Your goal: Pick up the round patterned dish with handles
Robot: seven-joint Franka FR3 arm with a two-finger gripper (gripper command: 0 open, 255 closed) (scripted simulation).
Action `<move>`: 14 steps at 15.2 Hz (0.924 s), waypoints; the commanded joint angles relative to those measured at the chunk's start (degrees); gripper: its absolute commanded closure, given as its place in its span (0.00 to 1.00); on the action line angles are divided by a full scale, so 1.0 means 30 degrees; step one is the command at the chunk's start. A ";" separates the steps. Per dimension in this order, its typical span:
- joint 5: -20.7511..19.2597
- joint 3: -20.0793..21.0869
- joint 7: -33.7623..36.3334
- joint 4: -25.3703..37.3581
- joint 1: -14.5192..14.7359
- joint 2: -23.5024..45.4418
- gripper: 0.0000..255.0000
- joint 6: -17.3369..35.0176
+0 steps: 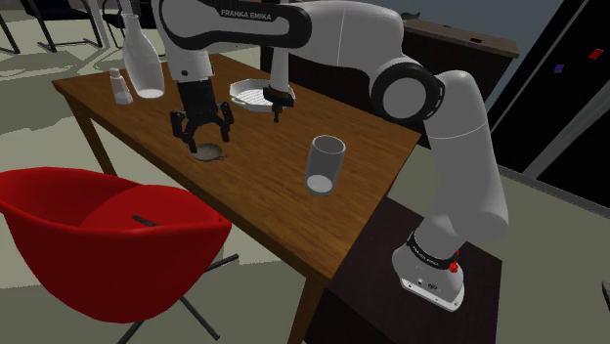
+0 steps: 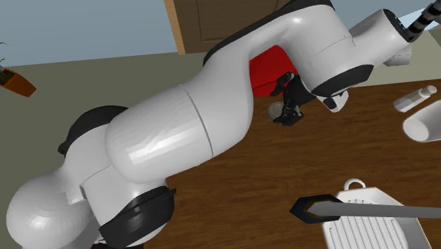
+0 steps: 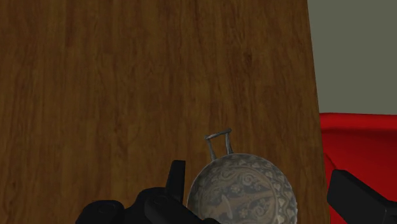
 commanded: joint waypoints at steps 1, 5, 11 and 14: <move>0.0008 -0.0018 -0.0123 -0.0760 -0.0060 -0.0131 0.00 0.0626; 0.0011 -0.0034 -0.0235 -0.1565 -0.0098 -0.0218 0.00 0.1333; 0.0014 -0.0033 -0.0234 -0.1548 -0.0103 -0.0244 1.00 0.1290; 0.0015 -0.0035 -0.0244 -0.1576 -0.0111 -0.0250 1.00 0.1309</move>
